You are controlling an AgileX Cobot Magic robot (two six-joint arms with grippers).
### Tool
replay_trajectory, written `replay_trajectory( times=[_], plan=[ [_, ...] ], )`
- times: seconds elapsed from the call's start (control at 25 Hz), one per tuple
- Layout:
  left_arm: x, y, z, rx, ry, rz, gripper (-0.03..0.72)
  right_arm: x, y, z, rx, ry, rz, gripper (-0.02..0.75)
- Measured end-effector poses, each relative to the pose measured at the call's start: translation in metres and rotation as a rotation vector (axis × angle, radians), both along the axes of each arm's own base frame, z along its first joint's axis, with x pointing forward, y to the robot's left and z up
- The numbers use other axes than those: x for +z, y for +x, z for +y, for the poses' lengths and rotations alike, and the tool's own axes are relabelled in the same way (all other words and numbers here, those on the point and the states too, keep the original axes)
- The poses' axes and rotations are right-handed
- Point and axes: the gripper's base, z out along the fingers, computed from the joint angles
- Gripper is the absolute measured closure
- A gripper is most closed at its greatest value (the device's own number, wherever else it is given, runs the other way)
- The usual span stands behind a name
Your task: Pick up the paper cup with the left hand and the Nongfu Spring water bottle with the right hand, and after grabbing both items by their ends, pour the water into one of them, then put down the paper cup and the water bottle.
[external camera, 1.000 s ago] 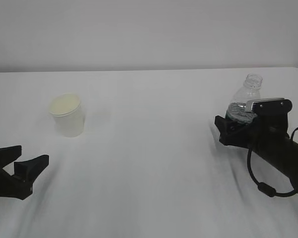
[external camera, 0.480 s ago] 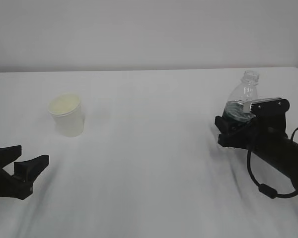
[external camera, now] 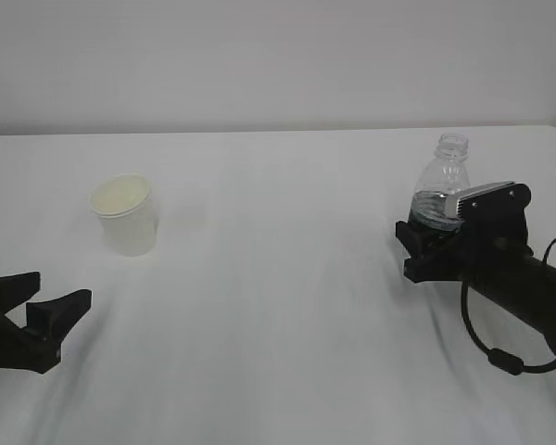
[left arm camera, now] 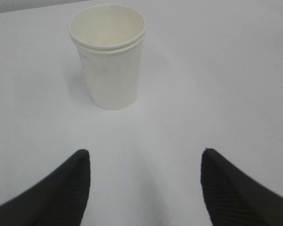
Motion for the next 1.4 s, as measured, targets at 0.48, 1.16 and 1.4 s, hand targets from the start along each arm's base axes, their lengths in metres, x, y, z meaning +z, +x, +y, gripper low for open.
replay_trajectory(
  times=[0.48,1.16,1.4],
  plan=[
    [0.0,0.0,0.001,0.009,0.0,0.0,0.165,0.045,0.003,0.0,0.009,-0.054,-0.093,0.31],
    [0.005,0.021,-0.001,0.034,-0.012,-0.051,0.165,0.063,-0.025,-0.003,0.016,-0.07,-0.087,0.31],
    [-0.007,0.035,-0.004,0.035,-0.012,-0.028,0.164,0.06,-0.03,-0.003,0.025,-0.073,-0.073,0.31]
  ],
)
